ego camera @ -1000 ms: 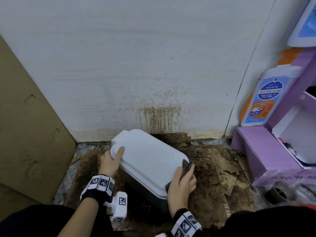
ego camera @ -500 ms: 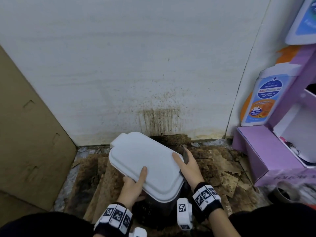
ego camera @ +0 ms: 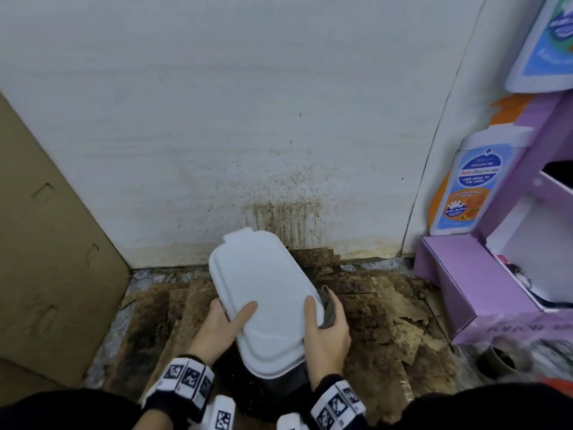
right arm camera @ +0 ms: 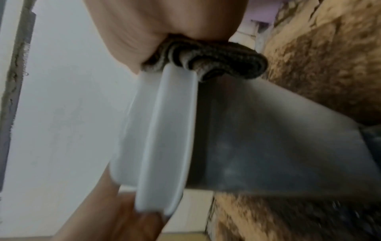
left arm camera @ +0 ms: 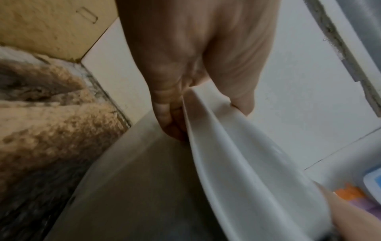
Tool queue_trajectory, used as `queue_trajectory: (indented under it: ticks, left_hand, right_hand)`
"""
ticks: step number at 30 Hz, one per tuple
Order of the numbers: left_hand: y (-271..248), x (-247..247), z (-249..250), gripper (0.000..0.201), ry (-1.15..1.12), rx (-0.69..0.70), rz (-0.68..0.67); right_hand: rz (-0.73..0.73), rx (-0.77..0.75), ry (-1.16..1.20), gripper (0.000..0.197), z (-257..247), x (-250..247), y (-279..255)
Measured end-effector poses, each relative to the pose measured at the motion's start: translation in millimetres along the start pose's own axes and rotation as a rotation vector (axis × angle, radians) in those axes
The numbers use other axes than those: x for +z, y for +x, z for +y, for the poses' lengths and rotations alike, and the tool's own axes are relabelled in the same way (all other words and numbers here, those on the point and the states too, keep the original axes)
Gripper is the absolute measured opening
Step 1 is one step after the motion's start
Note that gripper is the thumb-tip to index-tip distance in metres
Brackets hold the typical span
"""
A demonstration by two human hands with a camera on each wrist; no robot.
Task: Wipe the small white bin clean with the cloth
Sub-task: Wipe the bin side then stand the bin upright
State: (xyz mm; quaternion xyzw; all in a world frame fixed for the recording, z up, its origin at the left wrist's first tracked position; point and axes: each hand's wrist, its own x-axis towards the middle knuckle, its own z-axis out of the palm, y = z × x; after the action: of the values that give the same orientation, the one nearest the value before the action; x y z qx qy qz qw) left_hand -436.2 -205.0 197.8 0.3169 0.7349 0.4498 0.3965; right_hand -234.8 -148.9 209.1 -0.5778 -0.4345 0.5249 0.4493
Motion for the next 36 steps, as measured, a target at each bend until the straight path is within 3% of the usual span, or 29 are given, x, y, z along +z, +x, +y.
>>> queue_trajectory:
  ticks: [2, 6, 10, 13, 18, 20, 23, 31, 36]
  left_hand:
    - [4, -6, 11, 0.083, 0.047, 0.031, -0.041]
    - [3, -3, 19, 0.047, -0.001, 0.058, -0.049]
    - [-1, -8, 13, 0.046, -0.019, 0.059, -0.037]
    - [-9, -11, 13, 0.03, -0.014, 0.073, -0.032]
    - [-15, -12, 6, 0.042, 0.057, 0.055, 0.068]
    - [-16, -8, 0, 0.062, 0.143, 0.027, 0.155]
    - [-24, 1, -1, 0.064, 0.253, -0.035, 0.297]
    - [-32, 11, 0, 0.053, 0.271, -0.029, 0.231]
    - [-27, 3, -2, 0.05, 0.205, -0.019, 0.191]
  right_hand:
    - [0.07, 0.019, -0.015, 0.054, 4, 5, -16]
    - [0.08, 0.079, -0.102, 0.067, 14, 16, -41]
    - [0.025, 0.06, -0.132, 0.071, 22, 27, -45]
    - [-0.02, 0.02, -0.134, 0.064, 28, 31, -43]
    - [-0.036, -0.017, -0.098, 0.051, 26, 31, -34]
    - [-0.042, -0.026, -0.082, 0.046, 26, 29, -28]
    - [-0.071, -0.036, -0.067, 0.041, 28, 26, -20]
    - [-0.244, -0.038, -0.067, 0.035, 9, 13, -4]
    - [-0.26, -0.114, -0.162, 0.035, 6, 10, -1]
